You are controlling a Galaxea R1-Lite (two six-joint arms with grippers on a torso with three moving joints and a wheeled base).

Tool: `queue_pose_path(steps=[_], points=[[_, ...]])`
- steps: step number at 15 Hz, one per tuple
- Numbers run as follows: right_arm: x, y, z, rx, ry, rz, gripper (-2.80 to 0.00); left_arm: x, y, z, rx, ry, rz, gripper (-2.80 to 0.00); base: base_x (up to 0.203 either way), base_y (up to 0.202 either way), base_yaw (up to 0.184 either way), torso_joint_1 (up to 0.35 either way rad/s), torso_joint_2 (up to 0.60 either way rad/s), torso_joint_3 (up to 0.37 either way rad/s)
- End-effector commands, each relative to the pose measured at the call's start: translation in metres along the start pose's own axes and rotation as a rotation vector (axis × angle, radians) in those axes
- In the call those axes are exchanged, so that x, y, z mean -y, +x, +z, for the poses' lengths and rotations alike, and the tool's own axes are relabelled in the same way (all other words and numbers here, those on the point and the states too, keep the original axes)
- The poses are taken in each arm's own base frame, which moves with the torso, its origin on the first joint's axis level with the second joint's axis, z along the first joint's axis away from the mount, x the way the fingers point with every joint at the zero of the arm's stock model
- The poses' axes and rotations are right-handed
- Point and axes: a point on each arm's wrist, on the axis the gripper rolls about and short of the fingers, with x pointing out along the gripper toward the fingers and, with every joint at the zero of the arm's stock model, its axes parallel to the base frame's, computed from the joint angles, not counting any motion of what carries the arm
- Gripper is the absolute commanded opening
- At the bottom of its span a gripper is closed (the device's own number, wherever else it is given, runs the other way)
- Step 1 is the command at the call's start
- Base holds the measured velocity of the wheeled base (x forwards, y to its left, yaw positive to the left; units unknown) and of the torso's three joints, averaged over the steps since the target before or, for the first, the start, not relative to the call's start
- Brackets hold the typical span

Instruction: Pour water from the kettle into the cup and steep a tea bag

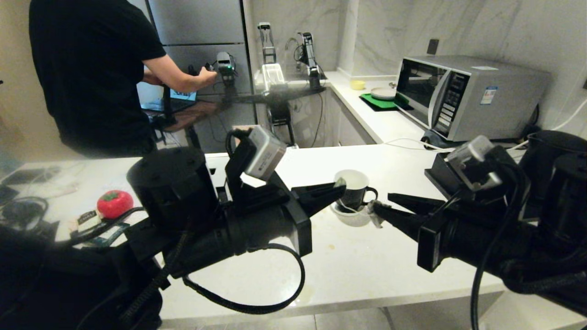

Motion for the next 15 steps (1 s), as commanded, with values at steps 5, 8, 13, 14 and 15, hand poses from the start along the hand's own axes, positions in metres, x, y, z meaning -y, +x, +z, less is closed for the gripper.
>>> queue_pose_path(steps=[5, 8, 13, 14, 15], points=[[0.001, -0.003, -0.001, 0.003, -0.001, -0.018, 0.0, 0.001, -0.003, -0.002, -0.006, -0.003, -0.001, -2.8, 0.0, 0.0, 0.0, 0.0, 0.0, 0.0], [0.002, -0.007, -0.005, -0.005, -0.001, -0.056, 0.0, 0.001, -0.004, -0.002, -0.007, -0.003, -0.002, -2.8, 0.0, 0.0, 0.0, 0.0, 0.0, 0.0], [0.002, -0.01, -0.002, 0.009, 0.002, -0.059, 0.0, 0.002, -0.005, 0.0, -0.002, -0.001, -0.001, -2.8, 0.0, 0.0, 0.0, 0.0, 0.0, 0.0], [0.002, -0.011, -0.001, 0.013, 0.002, -0.059, 0.0, 0.002, -0.006, -0.001, -0.003, -0.002, -0.001, -2.8, 0.0, 0.0, 0.0, 0.0, 0.0, 0.0], [0.002, -0.011, 0.001, 0.021, 0.002, -0.06, 0.0, 0.002, -0.007, -0.001, -0.006, -0.003, 0.001, -2.8, 0.0, 0.0, 0.0, 0.0, 0.0, 0.0]])
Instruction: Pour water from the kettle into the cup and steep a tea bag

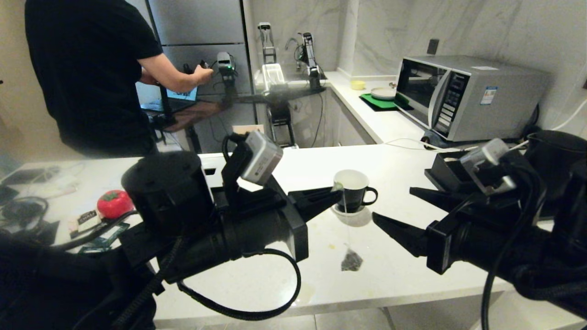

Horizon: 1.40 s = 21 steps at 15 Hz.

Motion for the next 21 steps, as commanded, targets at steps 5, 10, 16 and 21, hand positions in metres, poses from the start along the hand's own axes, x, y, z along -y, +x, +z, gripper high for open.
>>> queue_pose_path(steps=[5, 10, 16, 21], points=[[0.002, -0.002, 0.011, 0.087, 0.01, -0.069, 0.0, 0.001, -0.002, -0.001, -0.001, -0.001, 0.001, -2.8, 0.0, 0.0, 0.0, 0.0, 0.0, 0.0], [0.014, -0.001, 0.018, 0.179, 0.018, -0.216, 0.0, 0.002, -0.007, -0.004, -0.016, -0.005, 0.001, -2.8, 0.0, 0.0, 0.0, 0.0, 0.0, 0.0], [0.042, -0.012, 0.032, 0.294, 0.028, -0.356, -2.8, 0.004, -0.01, -0.002, -0.011, -0.002, -0.001, -2.8, 0.0, 0.0, 0.0, 0.0, 0.0, 0.0], [0.084, -0.033, 0.027, 0.327, 0.028, -0.578, -2.8, 0.008, -0.022, -0.005, -0.027, -0.008, 0.001, -2.8, 0.0, 0.0, 0.0, 0.0, 0.0, 0.0]])
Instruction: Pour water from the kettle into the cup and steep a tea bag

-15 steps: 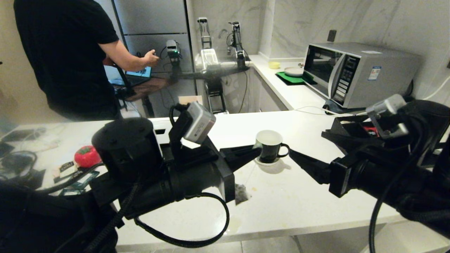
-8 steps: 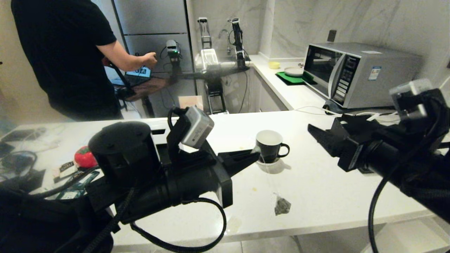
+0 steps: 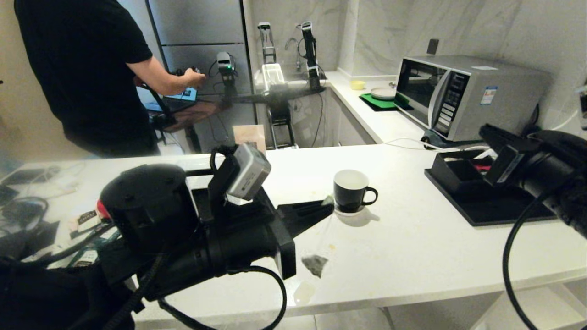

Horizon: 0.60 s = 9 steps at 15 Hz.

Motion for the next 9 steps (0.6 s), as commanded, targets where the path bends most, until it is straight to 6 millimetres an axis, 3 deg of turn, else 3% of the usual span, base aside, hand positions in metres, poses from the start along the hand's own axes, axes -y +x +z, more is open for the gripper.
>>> queue_pose_path(steps=[1, 9], points=[[0.023, -0.009, -0.006, -0.005, -0.021, -0.098, -2.8, 0.002, -0.006, 0.002, 0.01, 0.003, -0.003, -2.8, 0.0, 0.0, 0.0, 0.0, 0.0, 0.0], [0.055, -0.07, -0.03, -0.006, -0.147, -0.241, -2.8, 0.004, -0.009, 0.002, 0.007, 0.002, -0.004, -2.8, 0.0, 0.0, 0.0, 0.0, 0.0, 0.0]])
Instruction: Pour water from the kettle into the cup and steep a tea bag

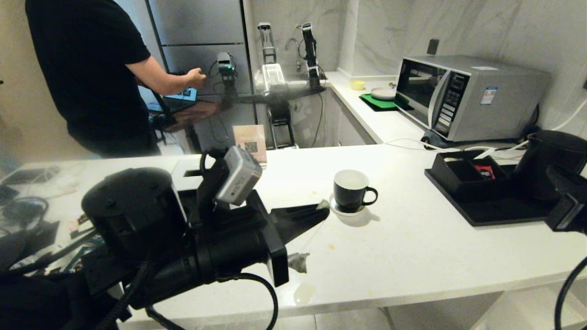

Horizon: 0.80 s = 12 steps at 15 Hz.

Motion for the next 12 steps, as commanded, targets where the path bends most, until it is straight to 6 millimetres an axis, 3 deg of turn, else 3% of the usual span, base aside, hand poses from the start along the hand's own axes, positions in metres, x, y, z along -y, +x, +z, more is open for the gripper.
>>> queue_pose_path(steps=[1, 12], points=[[0.013, -0.022, -0.003, 0.022, -0.01, -0.053, -2.8, 0.0, 0.0, 0.001, 0.005, 0.001, -0.003, -2.8, 0.0, 0.0, 0.0, 0.0, 0.0, 0.0], [0.036, -0.129, -0.045, -0.039, -0.154, -0.076, -2.8, 0.004, -0.002, -0.007, -0.025, -0.009, -0.014, -2.8, 0.0, 0.0, 0.0, 0.0, 0.0, 0.0]])
